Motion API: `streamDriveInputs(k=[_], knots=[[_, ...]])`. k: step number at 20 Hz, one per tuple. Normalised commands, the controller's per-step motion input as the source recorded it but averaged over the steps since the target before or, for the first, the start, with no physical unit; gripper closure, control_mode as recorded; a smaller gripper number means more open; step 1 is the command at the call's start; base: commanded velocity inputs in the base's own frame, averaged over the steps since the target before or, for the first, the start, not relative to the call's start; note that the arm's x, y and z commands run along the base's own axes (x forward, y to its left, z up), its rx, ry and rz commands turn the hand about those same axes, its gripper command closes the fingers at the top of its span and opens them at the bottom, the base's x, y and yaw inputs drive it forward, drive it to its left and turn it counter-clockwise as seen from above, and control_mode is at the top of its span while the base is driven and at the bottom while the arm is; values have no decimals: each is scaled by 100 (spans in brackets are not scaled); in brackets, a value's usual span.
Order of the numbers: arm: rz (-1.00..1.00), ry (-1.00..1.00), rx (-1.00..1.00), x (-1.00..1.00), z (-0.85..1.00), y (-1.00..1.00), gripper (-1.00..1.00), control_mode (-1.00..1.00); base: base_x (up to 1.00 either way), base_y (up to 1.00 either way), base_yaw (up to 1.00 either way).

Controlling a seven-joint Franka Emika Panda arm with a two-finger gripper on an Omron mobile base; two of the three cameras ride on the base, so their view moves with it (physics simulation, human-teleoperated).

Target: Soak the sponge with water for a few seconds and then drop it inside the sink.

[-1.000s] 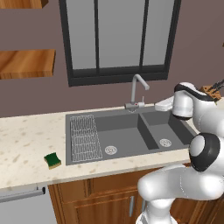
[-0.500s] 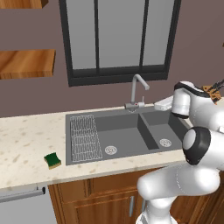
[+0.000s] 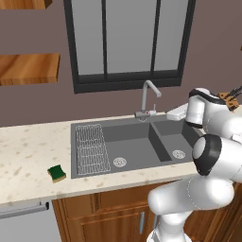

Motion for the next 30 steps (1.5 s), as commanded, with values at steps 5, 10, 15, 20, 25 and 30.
streamDriveInputs(k=[5,10,15,20,25,30], knots=[[6,0,0,0,-7,0,-100,-100,0,0,0],[6,-4,0,0,-3,0,-100,-100,0,0,0],[7,-7,0,0,0,0,-100,-100,0,0,0],[7,-6,0,0,-2,0,-100,-100,0,0,0],[5,-2,0,6,-4,0,-100,-100,0,0,0],[1,0,0,21,0,0,-100,-100,0,0,0]])
